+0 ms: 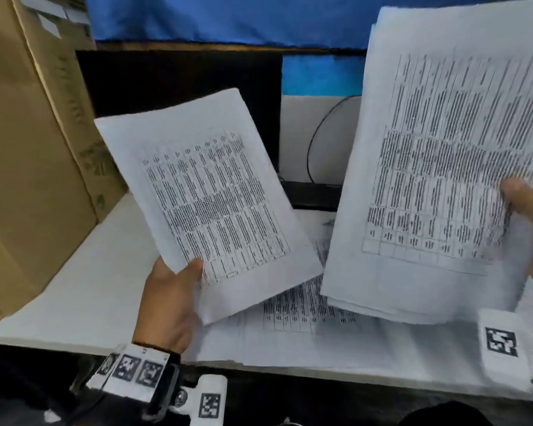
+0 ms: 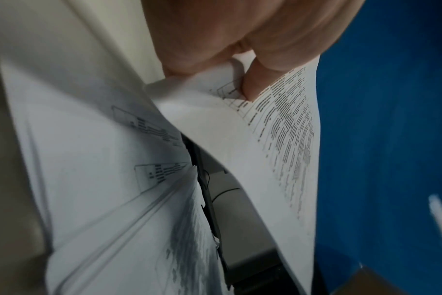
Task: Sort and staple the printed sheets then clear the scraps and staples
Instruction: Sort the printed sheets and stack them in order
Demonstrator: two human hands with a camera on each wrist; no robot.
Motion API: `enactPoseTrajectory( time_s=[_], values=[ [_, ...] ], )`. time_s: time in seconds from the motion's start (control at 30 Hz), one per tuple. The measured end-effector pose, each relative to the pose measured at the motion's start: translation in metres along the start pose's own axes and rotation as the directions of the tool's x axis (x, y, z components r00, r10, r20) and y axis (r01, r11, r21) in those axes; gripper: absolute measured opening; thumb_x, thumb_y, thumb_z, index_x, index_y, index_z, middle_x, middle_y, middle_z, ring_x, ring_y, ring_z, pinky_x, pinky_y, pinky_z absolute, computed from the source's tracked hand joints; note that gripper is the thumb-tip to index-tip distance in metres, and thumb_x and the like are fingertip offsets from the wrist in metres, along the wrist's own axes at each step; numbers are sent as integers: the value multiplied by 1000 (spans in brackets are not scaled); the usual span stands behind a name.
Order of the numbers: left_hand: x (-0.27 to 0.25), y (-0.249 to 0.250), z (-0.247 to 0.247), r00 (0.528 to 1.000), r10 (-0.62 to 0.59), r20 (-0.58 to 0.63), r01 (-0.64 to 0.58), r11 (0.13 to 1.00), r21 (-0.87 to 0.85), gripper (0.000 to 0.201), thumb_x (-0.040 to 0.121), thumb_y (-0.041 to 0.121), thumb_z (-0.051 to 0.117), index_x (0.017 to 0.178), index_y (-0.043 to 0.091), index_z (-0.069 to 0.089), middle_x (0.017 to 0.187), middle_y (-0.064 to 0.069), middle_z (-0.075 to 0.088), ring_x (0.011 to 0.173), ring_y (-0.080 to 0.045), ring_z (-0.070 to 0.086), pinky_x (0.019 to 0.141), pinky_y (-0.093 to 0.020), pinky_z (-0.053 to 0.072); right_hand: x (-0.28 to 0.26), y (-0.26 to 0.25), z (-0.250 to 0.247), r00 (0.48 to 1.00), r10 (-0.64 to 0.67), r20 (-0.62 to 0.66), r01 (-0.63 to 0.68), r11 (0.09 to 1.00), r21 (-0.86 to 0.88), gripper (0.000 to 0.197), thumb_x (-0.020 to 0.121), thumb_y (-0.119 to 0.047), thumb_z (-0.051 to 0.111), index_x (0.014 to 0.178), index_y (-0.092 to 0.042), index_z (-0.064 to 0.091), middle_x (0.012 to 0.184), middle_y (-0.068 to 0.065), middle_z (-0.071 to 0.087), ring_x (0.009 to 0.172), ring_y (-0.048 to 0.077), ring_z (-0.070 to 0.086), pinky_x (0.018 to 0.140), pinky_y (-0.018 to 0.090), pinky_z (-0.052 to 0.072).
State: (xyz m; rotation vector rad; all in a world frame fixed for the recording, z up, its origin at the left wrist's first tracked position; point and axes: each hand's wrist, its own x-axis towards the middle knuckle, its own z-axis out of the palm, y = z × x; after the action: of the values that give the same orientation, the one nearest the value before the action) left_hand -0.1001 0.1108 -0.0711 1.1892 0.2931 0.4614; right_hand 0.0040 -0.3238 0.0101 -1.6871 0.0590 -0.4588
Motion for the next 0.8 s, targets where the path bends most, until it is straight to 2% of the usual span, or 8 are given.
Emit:
enactPoseTrajectory(
  time_s=[0.1,0.23,0.37,0.43,0.47,0.53,0.67,0.8],
  values=[
    [-10,3,20,998,45,35,-50,987,152,31,101,6,56,116,30,68,104,12,78,95,-8,75,69,-22,58,-37,-30,28,993,30,113,-51,980,192,16,96,-26,63,109,-21,70,102,-6,77,94,16,75,80,37,59],
    [-32,-2,60,981,-54,188,4,967,257,24,104,20,52,119,27,70,112,5,77,106,-17,73,95,-40,54,-65,-28,57,951,77,300,-123,983,137,20,98,-16,59,114,-22,69,107,2,77,97,24,75,89,47,55],
    [-48,-12,92,932,-174,317,80,954,289,70,87,84,32,129,39,66,130,18,67,127,-3,58,117,-38,36,-67,-11,72,974,71,217,-94,991,99,26,93,-20,67,117,-29,60,106,-1,77,92,19,75,87,49,57],
    [-54,-11,102,941,-24,337,-119,909,399,47,97,68,34,132,47,56,128,36,58,128,9,50,113,-20,33,-66,-17,70,990,29,140,-53,984,172,37,91,-17,70,119,-32,52,102,0,77,84,17,76,78,45,59],
    [-56,-8,105,937,53,346,-212,871,442,32,103,51,38,128,44,57,120,36,63,121,9,55,104,-15,40,-66,-19,68,993,-5,122,-19,981,191,39,91,-16,69,121,-34,50,101,-1,77,84,16,76,75,43,59],
    [-56,-6,107,921,165,353,-325,826,461,23,106,29,43,122,36,58,112,25,69,110,5,62,95,-19,47,-69,-26,66,986,-94,141,69,982,174,35,93,-17,66,122,-34,55,104,-5,77,90,14,75,77,42,58],
    [-53,-9,104,939,187,287,-300,855,423,22,104,27,49,121,38,58,116,16,71,111,-4,65,102,-40,50,-71,-19,66,971,-157,180,134,982,134,30,92,-6,63,113,-29,62,107,-9,76,97,9,73,87,40,56],
    [-55,-17,103,955,136,263,-234,891,390,33,102,19,53,127,41,52,116,25,70,109,4,64,105,-35,48,-69,-9,70,973,-86,213,68,993,93,47,88,14,50,112,-26,61,100,-3,77,93,13,74,91,44,56]
  ],
)
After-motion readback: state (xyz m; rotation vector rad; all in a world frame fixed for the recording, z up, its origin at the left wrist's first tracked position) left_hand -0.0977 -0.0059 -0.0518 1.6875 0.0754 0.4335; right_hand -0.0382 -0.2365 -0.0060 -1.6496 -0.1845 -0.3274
